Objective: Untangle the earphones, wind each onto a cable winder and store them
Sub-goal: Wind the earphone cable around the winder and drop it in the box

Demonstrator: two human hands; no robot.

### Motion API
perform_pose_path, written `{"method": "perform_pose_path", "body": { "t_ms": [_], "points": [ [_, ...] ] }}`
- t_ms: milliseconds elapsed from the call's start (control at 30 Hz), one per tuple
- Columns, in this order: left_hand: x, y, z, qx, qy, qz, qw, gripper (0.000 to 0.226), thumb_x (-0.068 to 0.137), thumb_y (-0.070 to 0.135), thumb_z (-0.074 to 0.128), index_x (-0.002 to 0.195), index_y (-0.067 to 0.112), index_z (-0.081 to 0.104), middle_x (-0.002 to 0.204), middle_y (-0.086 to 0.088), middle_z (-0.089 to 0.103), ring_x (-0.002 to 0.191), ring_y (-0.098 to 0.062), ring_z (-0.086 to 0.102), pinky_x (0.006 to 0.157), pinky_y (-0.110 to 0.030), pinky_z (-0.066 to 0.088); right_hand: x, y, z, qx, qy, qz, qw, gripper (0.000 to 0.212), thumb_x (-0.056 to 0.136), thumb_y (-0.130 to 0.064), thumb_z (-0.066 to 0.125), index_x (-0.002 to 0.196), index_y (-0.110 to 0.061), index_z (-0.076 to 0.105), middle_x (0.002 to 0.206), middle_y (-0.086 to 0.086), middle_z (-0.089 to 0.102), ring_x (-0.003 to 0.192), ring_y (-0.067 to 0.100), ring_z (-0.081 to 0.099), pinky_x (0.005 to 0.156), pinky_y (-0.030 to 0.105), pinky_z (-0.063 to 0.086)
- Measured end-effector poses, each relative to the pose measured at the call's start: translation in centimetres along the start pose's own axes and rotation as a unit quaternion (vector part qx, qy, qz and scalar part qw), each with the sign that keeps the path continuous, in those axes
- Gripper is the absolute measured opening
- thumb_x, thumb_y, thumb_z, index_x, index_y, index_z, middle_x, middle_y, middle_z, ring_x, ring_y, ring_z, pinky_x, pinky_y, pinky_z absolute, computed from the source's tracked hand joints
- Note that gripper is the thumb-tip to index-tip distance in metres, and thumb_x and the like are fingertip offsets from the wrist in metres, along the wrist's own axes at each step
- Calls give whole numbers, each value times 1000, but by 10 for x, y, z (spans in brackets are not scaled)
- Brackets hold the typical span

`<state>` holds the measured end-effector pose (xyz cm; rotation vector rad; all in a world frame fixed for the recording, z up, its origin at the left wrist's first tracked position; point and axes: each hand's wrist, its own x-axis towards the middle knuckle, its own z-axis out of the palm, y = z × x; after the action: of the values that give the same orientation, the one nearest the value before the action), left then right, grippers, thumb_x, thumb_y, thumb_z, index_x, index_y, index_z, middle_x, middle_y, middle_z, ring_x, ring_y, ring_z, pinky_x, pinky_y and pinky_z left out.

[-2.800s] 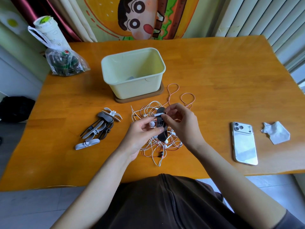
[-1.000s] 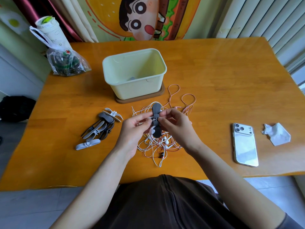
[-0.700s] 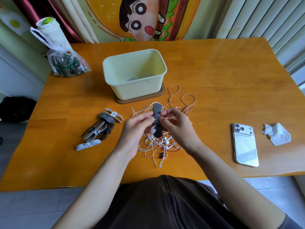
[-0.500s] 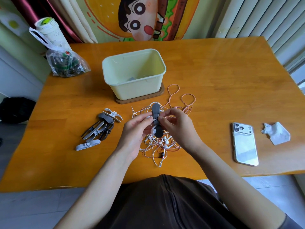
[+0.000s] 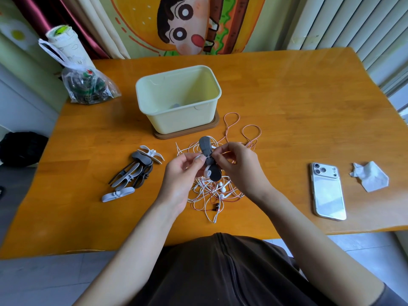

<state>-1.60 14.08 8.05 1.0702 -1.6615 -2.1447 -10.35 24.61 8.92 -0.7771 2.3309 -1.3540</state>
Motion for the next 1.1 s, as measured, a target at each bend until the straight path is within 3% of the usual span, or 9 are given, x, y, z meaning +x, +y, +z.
{"method": "perform_pose_path", "body": {
  "t_ms": [233, 500, 767, 1100],
  "points": [
    [-1, 3, 0, 2, 3, 1, 1000, 5, 92, 7, 58, 88, 10, 59, 87, -8, 67, 73, -13, 66, 74, -28, 51, 0, -2, 0, -5, -6, -6, 1000, 4, 90, -14, 61, 86, -14, 59, 89, 2, 63, 79, 11, 60, 67, 10, 46],
    [-1, 7, -2, -53, -15, -20, 998, 5, 92, 6, 57, 90, 5, 62, 75, -3, 69, 66, -9, 66, 61, -19, 52, -2, -2, 3, 0, 13, -23, 1000, 6, 89, -13, 62, 86, -17, 58, 91, 2, 63, 84, 12, 60, 72, 17, 47],
    [-2, 10, -2, -55, -59, -1, 997, 12, 93, 3, 53, 88, 5, 64, 70, 2, 70, 65, -8, 65, 60, -18, 51, -1, -2, 3, 23, 27, -29, 999, 7, 89, -13, 63, 83, -16, 59, 87, 2, 65, 80, 11, 61, 70, 11, 46],
    [0, 10, -4, -42, -31, 20, 998, 14, 93, 2, 51, 85, 6, 62, 68, 2, 70, 64, -8, 67, 61, -17, 52, 2, -9, 2, 26, 20, -52, 998, 8, 88, -10, 63, 83, -15, 60, 87, 1, 63, 76, -1, 58, 70, 8, 46]
  ]
}}
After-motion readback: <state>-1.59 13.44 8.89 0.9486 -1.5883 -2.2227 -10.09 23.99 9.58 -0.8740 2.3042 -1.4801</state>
